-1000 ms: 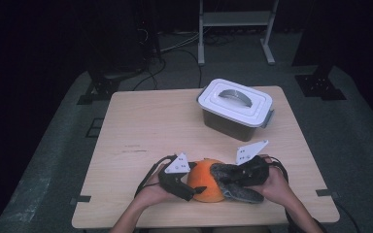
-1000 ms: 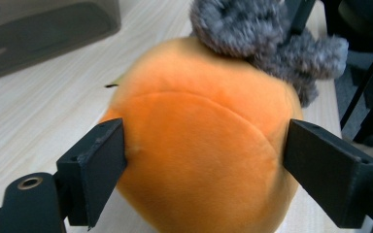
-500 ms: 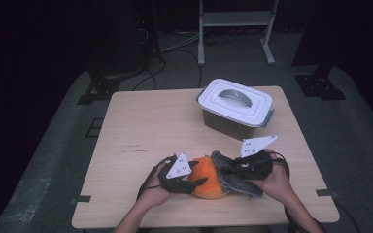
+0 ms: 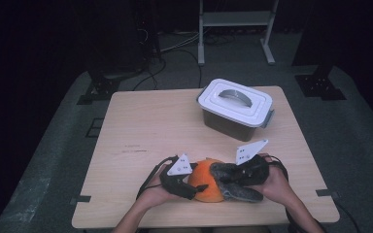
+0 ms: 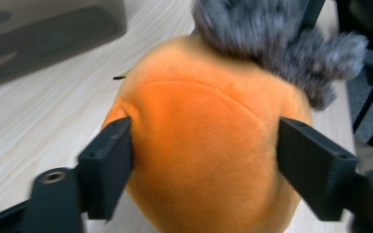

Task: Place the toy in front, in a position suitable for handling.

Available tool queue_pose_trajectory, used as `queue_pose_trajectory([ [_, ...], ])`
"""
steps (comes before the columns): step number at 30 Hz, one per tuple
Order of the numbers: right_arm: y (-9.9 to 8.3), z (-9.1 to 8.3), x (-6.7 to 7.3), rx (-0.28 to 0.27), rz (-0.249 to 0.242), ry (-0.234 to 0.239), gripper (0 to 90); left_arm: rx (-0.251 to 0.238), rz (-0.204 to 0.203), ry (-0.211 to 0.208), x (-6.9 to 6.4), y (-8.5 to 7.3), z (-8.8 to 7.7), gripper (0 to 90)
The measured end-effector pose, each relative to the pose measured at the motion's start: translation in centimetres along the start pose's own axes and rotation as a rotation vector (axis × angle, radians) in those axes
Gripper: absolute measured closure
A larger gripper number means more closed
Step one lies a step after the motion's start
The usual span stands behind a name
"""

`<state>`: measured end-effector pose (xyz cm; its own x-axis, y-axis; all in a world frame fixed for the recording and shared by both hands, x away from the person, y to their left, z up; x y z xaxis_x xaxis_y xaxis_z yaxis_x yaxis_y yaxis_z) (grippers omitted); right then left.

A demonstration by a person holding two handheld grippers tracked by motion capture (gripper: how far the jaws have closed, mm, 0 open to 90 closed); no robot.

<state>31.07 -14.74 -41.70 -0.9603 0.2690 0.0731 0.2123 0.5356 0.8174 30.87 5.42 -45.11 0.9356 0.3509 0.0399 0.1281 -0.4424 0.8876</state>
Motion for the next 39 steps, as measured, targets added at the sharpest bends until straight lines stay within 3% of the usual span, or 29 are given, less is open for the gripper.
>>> queue_pose_trajectory([
  [4,0.9,-0.2,0.1,-0.044,-0.011,-0.047,76.3,-0.007,0.035,0.043,-0.1,0.2,-0.2,38.7],
  [8,1.0,-0.5,-0.3,-0.07,0.009,-0.093,76.0,-0.032,0.052,0.101,0.1,0.5,-0.5,44.3],
  [11,1.0,-0.8,-0.8,-0.107,0.022,-0.144,75.9,-0.041,0.07,0.174,0.4,0.7,-0.7,45.1],
  [13,0.9,-0.8,-1.0,-0.107,0.029,-0.142,75.9,-0.045,0.064,0.19,0.6,0.7,-0.8,45.0],
  [16,0.5,-0.2,-1.3,-0.089,0.038,-0.139,75.8,-0.047,0.058,0.163,0.5,0.7,-0.8,41.8],
  [21,-0.3,1.0,-0.8,-0.03,0.041,-0.043,75.3,-0.067,0.013,0.111,0.6,0.9,-1.2,20.9],
  [22,-0.4,1.2,-0.6,-0.014,0.046,0.001,75.0,-0.069,0.001,0.101,0.6,1.0,-1.3,18.9],
  [23,-0.5,1.4,-0.4,-0.001,0.051,0.035,75.0,-0.07,0.005,0.099,0.6,1.1,-1.3,18.1],
  [26,-0.5,1.4,0.0,0.029,0.022,0.069,75.2,-0.056,0.024,0.071,0.2,1.0,-1.2,21.6],
  [28,-0.1,1.0,0.1,0.02,0.0,0.031,76.2,-0.021,0.072,0.067,-0.1,0.8,-1.0,29.5],
  [32,1.1,0.4,0.5,-0.068,-0.031,-0.027,76.4,-0.003,0.122,0.027,-0.8,0.8,-1.1,33.6],
  [37,0.7,0.6,0.0,-0.055,-0.017,-0.022,76.1,0.011,0.116,0.022,-0.8,0.7,-1.4,33.6],
  [39,0.2,0.3,-0.5,-0.046,0.002,-0.051,75.9,0.03,0.139,0.023,-0.8,0.7,-1.5,33.4],
])
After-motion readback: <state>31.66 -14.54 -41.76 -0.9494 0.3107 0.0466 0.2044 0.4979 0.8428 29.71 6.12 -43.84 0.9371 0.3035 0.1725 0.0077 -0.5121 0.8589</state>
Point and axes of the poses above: each handheld gripper's, and its own axes: z roughly forward along the jaws, y roughly out of its top, x roughly to its left, the point moved 4 cm from there along z, roughly forward along the jaws, and after that the axes turned 7 degrees about -x, right-handed, at the moved point
